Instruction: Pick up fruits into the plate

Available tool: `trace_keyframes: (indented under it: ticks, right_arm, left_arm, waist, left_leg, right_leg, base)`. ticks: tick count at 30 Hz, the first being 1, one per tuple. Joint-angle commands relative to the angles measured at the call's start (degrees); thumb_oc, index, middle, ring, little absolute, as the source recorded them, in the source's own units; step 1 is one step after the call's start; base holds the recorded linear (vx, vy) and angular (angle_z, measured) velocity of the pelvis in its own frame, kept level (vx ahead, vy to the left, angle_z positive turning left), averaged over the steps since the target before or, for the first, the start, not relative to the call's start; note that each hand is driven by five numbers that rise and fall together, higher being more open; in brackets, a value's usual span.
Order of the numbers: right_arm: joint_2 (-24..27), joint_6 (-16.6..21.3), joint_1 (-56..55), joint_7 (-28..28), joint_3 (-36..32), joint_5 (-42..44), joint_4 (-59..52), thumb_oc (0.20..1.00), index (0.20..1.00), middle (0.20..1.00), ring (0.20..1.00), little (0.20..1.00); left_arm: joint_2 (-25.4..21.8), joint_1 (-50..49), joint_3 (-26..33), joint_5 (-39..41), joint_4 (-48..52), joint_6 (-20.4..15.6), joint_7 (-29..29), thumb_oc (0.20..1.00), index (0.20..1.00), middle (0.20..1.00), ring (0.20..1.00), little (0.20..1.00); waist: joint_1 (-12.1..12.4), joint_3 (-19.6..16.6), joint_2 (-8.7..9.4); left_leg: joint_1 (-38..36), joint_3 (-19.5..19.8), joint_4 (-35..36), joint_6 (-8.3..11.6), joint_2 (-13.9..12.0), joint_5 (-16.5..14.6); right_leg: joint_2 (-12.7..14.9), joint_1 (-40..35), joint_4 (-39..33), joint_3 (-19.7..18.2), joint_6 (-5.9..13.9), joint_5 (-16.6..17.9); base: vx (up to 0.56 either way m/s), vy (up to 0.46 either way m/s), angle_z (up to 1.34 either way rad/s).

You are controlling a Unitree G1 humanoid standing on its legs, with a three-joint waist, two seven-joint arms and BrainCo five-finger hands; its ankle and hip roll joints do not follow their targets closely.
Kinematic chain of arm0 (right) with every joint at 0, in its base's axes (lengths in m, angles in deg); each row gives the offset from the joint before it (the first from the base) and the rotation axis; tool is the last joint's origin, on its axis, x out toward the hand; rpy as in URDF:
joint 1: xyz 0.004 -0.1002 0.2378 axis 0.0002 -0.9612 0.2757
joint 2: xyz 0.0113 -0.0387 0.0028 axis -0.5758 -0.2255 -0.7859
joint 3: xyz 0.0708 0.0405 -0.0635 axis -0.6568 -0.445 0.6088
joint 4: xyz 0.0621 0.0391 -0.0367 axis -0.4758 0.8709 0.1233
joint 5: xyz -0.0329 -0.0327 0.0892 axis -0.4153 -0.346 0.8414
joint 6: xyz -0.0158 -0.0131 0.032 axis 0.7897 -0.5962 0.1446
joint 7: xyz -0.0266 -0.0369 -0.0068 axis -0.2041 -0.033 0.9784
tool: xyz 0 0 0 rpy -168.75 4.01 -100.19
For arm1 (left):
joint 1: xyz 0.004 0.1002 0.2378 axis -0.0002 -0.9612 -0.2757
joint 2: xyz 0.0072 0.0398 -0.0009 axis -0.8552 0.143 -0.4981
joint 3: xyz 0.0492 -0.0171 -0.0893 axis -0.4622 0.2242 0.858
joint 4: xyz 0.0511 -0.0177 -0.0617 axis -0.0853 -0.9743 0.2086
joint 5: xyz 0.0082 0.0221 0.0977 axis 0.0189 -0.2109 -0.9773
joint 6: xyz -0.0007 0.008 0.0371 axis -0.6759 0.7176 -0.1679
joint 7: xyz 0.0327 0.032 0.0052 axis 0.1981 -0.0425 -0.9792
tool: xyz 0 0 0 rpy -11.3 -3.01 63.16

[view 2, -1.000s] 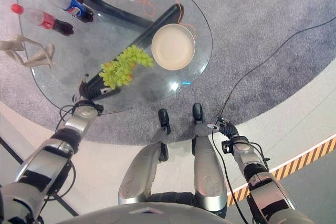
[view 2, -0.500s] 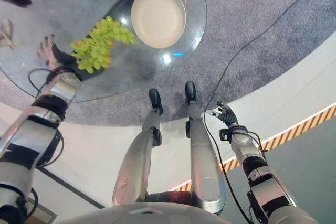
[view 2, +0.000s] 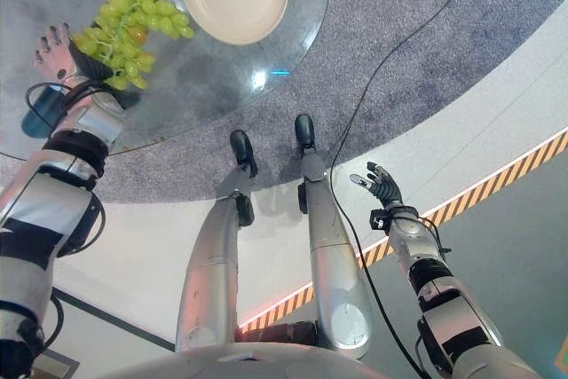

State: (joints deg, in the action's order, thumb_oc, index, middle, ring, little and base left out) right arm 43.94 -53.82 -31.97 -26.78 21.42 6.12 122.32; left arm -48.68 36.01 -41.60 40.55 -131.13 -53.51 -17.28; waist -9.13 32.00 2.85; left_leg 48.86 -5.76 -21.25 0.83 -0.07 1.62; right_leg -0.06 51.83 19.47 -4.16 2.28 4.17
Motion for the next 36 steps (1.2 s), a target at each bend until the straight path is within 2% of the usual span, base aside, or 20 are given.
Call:
trace_keyframes:
  ticks: [1,7,8,9,22,30,36]
  right_arm:
    - [-0.25,1.65,-5.58,-0.92,1.08,2.41,-3.97,1.000,1.000,1.000,1.000,1.000]
    - [-0.52,2.52,-5.46,-1.84,1.25,4.25,-4.19,1.000,1.000,1.000,1.000,1.000]
    - [-0.56,2.72,-5.44,-2.47,1.02,4.86,-4.67,1.000,1.000,1.000,1.000,1.000]
    - [-0.45,3.03,-5.60,-2.73,1.05,5.06,-5.13,1.000,1.000,1.000,1.000,1.000]
    - [0.11,3.35,-6.38,-3.45,0.78,4.87,-6.18,1.000,1.000,1.000,1.000,1.000]
    - [0.08,3.81,-6.68,-3.32,0.96,4.01,-6.29,1.000,1.000,1.000,1.000,1.000]
    - [0.02,3.59,-7.25,-3.14,0.00,3.28,-6.03,1.000,1.000,1.000,1.000,1.000]
  left_arm:
    - [-3.36,0.74,-0.93,-2.23,-3.36,1.59,1.47,1.000,1.000,1.000,1.000,1.000]
    - [-2.88,2.99,-2.69,-2.70,-5.56,3.41,3.82,1.000,1.000,1.000,1.000,1.000]
    - [-2.77,3.39,-3.45,-1.80,-6.76,4.78,3.79,0.398,0.398,0.398,0.398,0.398]
    - [-3.14,3.73,-3.50,-0.86,-7.78,4.41,3.73,0.200,0.200,0.200,0.200,0.200]
    - [-3.12,2.62,-3.39,0.71,-7.65,4.20,4.67,0.200,0.200,0.200,0.200,0.200]
    - [-2.38,0.68,-3.04,1.14,-6.96,2.71,3.81,0.200,0.200,0.200,0.200,0.200]
    - [-2.38,-3.37,-1.85,0.72,-4.14,-0.02,3.81,0.200,0.200,0.200,0.200,0.200]
  waist:
    - [0.11,-2.20,2.49]
    - [-0.42,-2.20,3.36]
    - [-0.73,-2.20,3.61]
    - [-1.03,-2.20,3.68]
    - [-1.39,-2.20,3.06]
    - [-1.09,-2.20,2.26]
    - [0.07,-2.20,0.64]
  left_leg:
    - [-0.12,6.16,-4.84,-0.52,3.59,-6.14]
    - [1.72,6.31,-6.02,-0.77,3.71,-6.96]
    - [2.44,6.30,-6.31,-0.72,3.74,-7.12]
    - [2.92,6.20,-6.55,-0.74,3.83,-7.45]
    - [2.58,5.90,-5.68,-0.70,3.97,-7.38]
    - [-1.94,5.82,-2.96,-0.81,3.93,-6.46]
    - [-9.18,5.98,1.10,-1.06,4.07,-5.56]
  right_leg:
    - [-6.06,0.83,8.78,1.54,-0.29,-6.48]
    - [-6.42,2.44,9.12,1.53,-0.25,-6.27]
    - [-6.52,3.07,9.04,1.52,-0.22,-5.97]
    - [-6.65,3.65,9.13,1.36,-0.18,-6.00]
    - [-6.79,3.97,8.76,0.87,-0.13,-5.68]
    - [-6.90,0.18,7.45,0.47,-0.11,-5.63]
    - [-6.07,-6.14,5.58,0.89,0.05,-6.23]
  base:
    - [0.04,-0.006,-0.04]
    - [0.03,-0.007,-0.05]
    - [0.05,0.018,-0.09]
    - [0.04,0.029,-0.08]
    - [0.00,0.008,-0.03]
    - [0.00,0.000,0.00]
    - [0.00,0.000,0.00]
